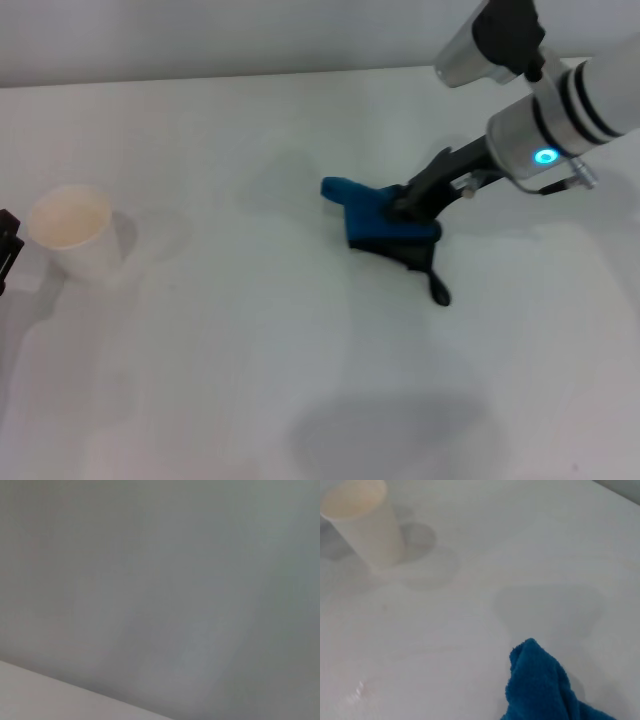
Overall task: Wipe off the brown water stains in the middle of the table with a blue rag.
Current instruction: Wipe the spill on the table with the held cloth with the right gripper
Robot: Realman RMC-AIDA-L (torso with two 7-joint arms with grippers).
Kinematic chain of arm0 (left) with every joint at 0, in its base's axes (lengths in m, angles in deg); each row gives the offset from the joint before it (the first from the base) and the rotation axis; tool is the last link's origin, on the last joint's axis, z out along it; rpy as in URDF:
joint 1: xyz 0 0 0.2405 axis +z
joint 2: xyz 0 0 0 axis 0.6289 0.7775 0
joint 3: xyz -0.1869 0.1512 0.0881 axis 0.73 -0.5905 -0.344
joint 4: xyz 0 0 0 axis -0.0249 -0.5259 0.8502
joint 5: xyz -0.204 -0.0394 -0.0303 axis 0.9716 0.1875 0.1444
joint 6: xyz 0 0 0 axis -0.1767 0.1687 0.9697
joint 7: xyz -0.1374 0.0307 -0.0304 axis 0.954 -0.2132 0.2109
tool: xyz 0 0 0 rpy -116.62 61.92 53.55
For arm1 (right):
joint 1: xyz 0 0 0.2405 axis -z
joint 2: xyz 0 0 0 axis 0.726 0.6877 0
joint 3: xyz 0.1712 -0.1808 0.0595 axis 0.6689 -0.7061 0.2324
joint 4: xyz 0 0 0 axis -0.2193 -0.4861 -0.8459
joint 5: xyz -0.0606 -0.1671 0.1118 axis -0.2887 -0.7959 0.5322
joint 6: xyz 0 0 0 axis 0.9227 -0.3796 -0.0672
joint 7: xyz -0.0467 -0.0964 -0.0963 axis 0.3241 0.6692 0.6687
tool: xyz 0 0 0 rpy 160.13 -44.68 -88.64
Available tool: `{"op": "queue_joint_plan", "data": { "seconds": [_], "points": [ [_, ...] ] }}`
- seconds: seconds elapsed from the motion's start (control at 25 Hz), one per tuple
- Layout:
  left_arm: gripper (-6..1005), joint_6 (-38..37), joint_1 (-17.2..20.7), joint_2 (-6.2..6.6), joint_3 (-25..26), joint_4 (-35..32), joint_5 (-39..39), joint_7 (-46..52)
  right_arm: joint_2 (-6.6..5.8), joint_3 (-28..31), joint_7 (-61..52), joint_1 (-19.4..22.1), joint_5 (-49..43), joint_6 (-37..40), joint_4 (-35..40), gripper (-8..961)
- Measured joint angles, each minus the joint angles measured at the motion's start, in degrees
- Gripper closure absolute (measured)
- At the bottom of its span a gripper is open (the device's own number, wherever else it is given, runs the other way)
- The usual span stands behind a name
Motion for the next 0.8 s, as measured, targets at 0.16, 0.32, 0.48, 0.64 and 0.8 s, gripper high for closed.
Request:
{"op": "queue_joint_plan", "data": {
  "seconds": [0.16,0.32,0.48,0.64,0.8],
  "points": [
    [107,-0.01,0.00,0.03,0.00,0.03,0.00,0.00,-1.14,0.09,-0.04,-0.18,-1.75,1.43,0.63,859],
    [107,-0.01,-0.12,0.02,0.01,0.10,0.00,0.00,-1.66,0.16,-0.25,-0.53,-2.57,2.14,0.72,859],
    [107,-0.01,-0.34,0.02,0.01,0.10,0.00,0.00,-0.42,0.19,-1.28,-0.75,-5.53,1.30,0.21,858],
    [107,-0.01,-0.36,0.02,0.02,0.09,0.00,0.00,1.67,0.30,-2.08,-0.34,-7.10,-0.76,0.07,858],
    [108,-0.02,-0.35,0.02,0.05,0.08,0.00,0.00,2.60,0.33,-2.20,-0.15,-7.22,-1.50,0.07,857]
  ]
}}
